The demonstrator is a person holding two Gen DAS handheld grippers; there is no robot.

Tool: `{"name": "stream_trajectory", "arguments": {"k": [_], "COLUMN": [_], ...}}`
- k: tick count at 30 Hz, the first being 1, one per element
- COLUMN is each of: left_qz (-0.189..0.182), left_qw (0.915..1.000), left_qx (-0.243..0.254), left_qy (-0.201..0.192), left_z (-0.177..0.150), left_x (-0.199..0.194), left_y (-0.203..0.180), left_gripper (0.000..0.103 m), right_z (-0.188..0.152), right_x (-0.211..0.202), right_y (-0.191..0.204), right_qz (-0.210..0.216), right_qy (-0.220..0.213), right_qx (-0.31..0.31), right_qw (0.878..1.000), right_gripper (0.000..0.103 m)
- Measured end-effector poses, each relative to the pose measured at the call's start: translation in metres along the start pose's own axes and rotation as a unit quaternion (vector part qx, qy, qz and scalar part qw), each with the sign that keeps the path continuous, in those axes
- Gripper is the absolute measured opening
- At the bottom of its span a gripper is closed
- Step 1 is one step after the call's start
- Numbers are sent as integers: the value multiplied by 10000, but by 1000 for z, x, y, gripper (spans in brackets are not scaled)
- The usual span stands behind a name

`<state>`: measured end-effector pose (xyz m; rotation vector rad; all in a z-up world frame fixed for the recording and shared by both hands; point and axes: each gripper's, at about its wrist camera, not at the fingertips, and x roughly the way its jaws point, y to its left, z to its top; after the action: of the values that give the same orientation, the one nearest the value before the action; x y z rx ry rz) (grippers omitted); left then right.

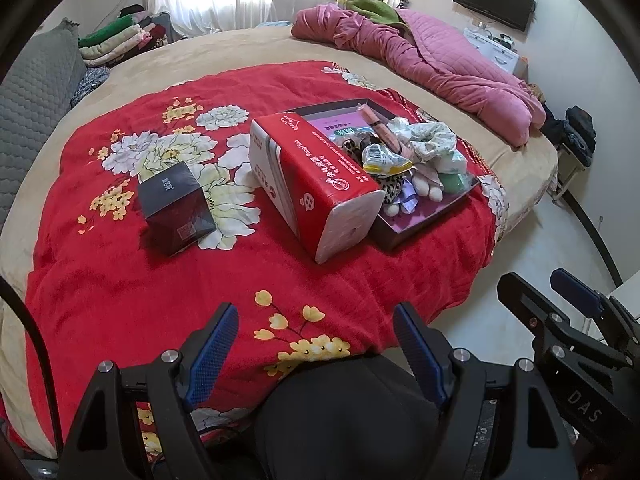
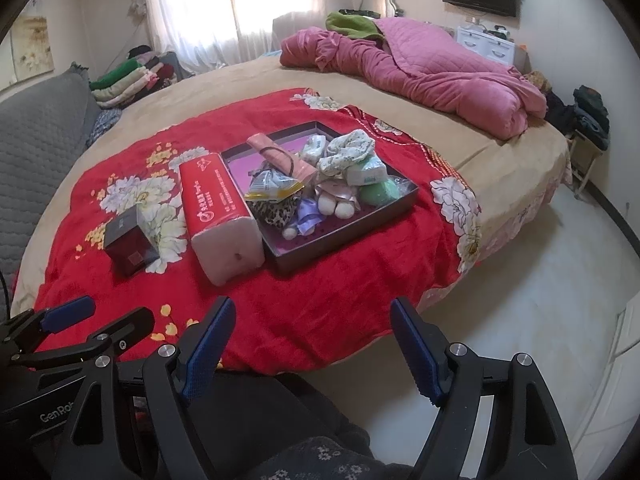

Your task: Organize soft objects

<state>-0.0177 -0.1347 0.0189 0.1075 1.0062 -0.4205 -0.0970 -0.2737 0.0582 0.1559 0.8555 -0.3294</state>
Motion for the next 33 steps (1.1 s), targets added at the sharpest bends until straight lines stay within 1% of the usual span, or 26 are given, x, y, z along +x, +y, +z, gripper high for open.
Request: {"name": "stream_trajectory", "arguments": {"k": [33], "left_qz": [70], "left_qw": [10000], "left_qx": [-34], "left_qy": [56], "left_z": [-2], "left_x": [5], "left_y": [2], "left_gripper": [79], "right_z": [-3], "right_x": [2], "right_y": [-2], "right_qz": [-20], "right_qy": [74], "right_qx": [15], "right_qw": [10000], "right_gripper": [80]}}
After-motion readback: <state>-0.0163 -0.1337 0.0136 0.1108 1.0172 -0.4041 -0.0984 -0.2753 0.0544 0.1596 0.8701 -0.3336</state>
